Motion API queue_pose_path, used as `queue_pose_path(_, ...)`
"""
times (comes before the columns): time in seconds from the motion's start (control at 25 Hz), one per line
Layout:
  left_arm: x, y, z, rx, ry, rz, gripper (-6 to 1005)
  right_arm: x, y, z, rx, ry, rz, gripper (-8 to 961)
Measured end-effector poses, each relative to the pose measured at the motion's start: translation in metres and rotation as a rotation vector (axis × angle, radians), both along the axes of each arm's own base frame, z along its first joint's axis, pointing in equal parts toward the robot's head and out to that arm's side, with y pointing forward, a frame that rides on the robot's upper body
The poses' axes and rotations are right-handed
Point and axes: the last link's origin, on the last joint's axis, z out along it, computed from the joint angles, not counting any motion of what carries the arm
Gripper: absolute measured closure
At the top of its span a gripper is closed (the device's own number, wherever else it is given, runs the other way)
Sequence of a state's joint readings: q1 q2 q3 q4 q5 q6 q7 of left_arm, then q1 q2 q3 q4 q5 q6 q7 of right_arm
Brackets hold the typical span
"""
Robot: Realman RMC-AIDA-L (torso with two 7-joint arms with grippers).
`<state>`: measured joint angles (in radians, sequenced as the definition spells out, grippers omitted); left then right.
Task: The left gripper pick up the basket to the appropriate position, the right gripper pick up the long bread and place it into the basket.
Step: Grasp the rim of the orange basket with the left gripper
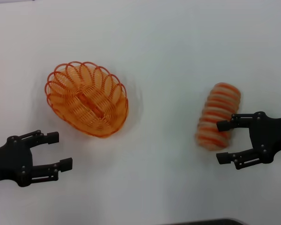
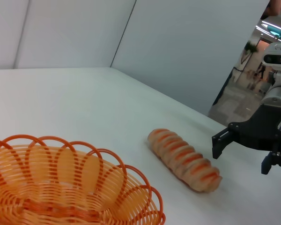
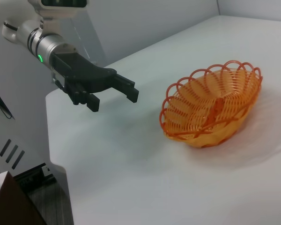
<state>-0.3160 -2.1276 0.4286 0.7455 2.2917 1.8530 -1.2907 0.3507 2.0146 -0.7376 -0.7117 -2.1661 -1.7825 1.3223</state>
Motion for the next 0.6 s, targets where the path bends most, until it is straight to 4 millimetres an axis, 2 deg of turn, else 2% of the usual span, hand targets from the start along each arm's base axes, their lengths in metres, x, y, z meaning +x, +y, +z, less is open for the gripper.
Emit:
queue_pose_path(0.52, 0.0010, 0.0028, -0.0009, 0.004, -0.005, 0.002, 114, -0.0004, 0.0011, -0.0006, 0.002, -0.001, -0.001, 6)
queue_pose_path(0.6, 0.0010, 0.0083, 0.0032, 0.041, -0.023, 0.033, 114, -0.0007, 0.0010, -0.0012, 0.002, 0.000, -0.001, 6)
